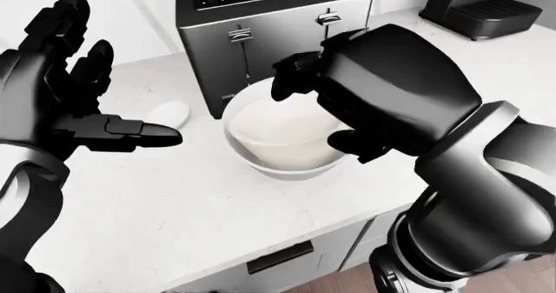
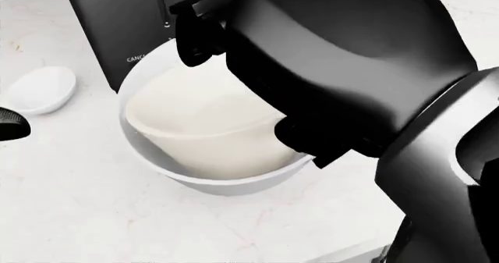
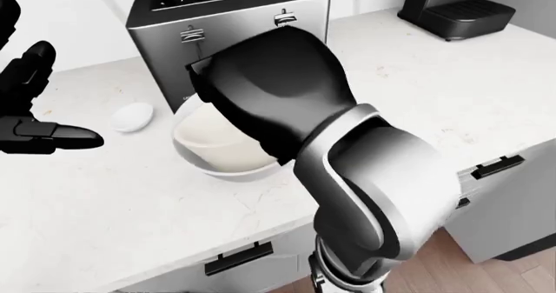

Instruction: Stack the bowls from largest to smallest.

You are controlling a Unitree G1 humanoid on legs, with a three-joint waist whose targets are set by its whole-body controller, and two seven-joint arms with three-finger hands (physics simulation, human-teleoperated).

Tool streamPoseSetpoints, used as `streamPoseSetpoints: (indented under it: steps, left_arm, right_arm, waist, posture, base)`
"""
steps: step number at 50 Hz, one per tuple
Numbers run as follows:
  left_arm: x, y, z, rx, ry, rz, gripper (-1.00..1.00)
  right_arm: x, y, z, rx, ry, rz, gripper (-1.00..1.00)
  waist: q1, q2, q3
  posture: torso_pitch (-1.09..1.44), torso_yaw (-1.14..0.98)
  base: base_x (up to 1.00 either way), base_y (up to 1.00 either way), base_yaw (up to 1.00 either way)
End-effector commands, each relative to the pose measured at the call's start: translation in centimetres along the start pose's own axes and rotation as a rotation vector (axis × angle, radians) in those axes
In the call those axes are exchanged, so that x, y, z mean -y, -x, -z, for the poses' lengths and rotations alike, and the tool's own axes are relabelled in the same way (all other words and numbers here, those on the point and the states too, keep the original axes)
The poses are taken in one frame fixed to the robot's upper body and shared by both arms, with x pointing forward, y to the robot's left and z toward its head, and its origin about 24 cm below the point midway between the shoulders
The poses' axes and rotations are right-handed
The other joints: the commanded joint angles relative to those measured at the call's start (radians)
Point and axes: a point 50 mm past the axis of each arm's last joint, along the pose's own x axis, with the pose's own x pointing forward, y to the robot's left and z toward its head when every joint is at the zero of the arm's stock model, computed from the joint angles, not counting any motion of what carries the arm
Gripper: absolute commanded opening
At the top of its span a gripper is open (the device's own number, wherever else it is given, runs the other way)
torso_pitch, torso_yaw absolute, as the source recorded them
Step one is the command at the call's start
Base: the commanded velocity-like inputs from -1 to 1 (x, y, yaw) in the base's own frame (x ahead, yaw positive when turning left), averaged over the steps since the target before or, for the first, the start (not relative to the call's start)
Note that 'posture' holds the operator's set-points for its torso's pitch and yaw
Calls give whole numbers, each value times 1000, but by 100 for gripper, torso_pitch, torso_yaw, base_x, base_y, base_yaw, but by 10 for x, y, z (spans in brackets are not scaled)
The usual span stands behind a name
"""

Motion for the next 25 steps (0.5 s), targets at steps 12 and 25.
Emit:
streamPoseSetpoints:
  steps: [12, 25]
  left_arm:
    - [-1, -2, -10, 63, -23, -28, 100]
    - [4, -15, -8, 43, -47, -19, 100]
  right_arm:
    - [39, 28, 12, -38, -20, 112, 10]
    - [58, 69, 65, -197, -62, 171, 40]
  waist:
    - [3, -3, -16]
    - [21, -28, -17]
  posture:
    - [0, 0]
    - [0, 0]
  base:
    - [0, 0, 0]
    - [0, 0, 0]
